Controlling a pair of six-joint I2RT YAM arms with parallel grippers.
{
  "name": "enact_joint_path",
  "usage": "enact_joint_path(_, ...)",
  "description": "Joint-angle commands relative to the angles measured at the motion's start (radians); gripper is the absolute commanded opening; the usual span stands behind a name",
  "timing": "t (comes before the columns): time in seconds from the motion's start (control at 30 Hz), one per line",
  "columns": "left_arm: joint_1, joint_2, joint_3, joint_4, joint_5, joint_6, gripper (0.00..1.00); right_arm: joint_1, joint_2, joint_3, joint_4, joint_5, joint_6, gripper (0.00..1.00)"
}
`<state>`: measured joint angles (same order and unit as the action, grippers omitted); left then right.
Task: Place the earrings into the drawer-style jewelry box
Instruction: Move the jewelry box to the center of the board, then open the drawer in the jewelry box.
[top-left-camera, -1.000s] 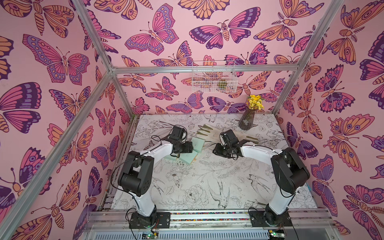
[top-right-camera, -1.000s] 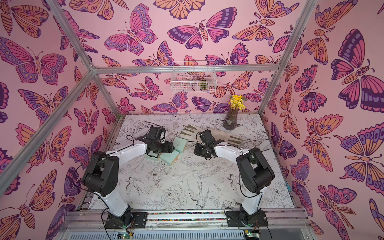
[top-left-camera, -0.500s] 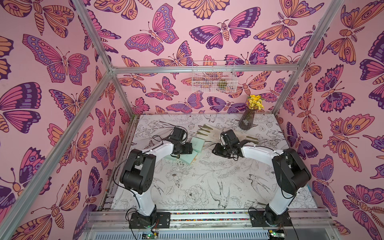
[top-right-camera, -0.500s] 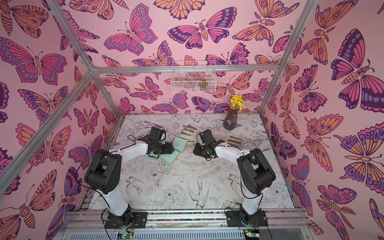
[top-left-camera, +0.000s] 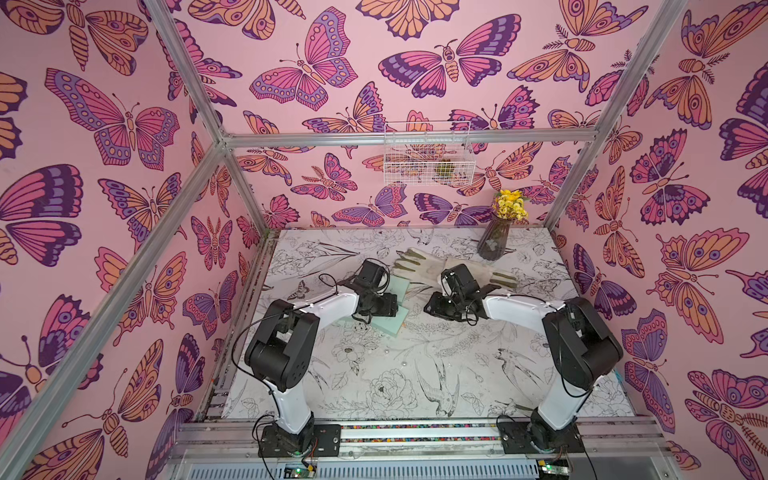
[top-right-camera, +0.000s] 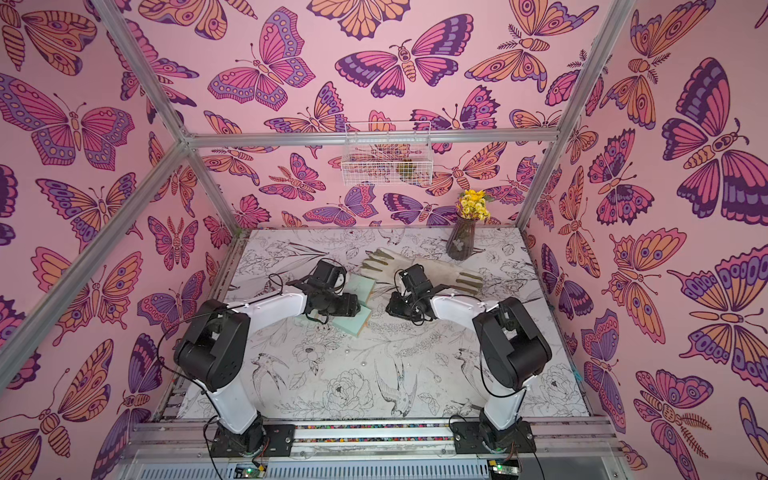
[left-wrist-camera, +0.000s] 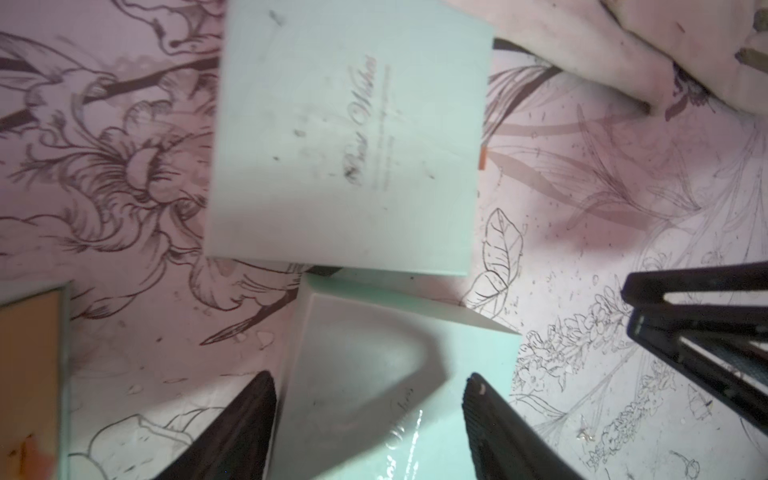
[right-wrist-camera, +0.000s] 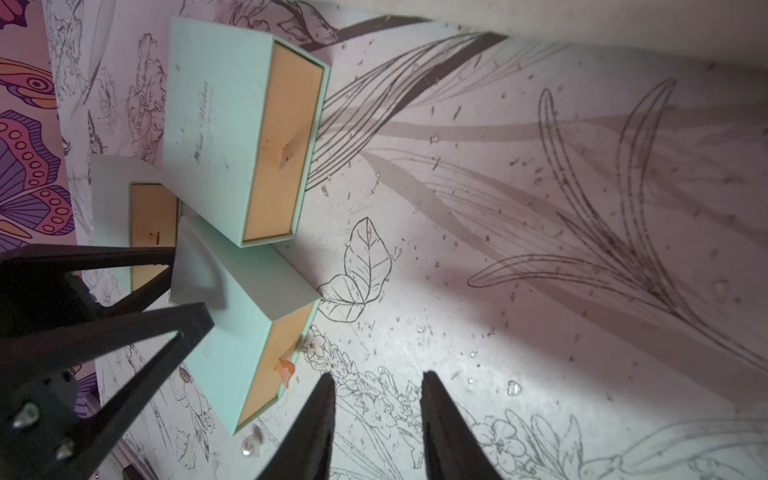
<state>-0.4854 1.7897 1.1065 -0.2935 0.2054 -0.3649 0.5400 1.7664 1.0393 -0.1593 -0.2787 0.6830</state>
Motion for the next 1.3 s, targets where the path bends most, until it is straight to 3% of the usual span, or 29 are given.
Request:
enact_joint_path(0.0, 0.002, -0.030, -0.010, -0.025, 0.000, -0.011, 0.80, 0.026, -0.027, -0.003, 0.003, -0.038, -0.047, 0.38)
enact_joint_path(0.17, 0.013, -0.076, -0.059, -0.032, 0.020, 0.004, 0.81, 0.061, 0.007, 0.007, -0.004, -0.109, -0.142, 0.43)
enact_joint_path(0.3, 0.014, -0.089, -0.098, -0.038, 0.008, 0.007, 0.74, 0.066, 0.038, 0.001, 0.026, -0.179, -0.189, 0.45)
enact_joint_path(0.77, 0.014, -0.003, -0.073, -0.036, 0.019, 0.042, 0.63, 0.066, 0.150, 0.059, 0.023, -0.279, -0.275, 0.44)
enact_joint_path(1.03, 0.014, 0.017, -0.068, -0.035, 0.022, 0.044, 0.62, 0.065, 0.204, 0.083, 0.041, -0.308, -0.277, 0.40)
enact_joint_path(1.27, 0.014, 0.018, -0.068, -0.034, 0.020, 0.045, 0.62, 0.066, 0.224, 0.099, 0.046, -0.322, -0.276, 0.30)
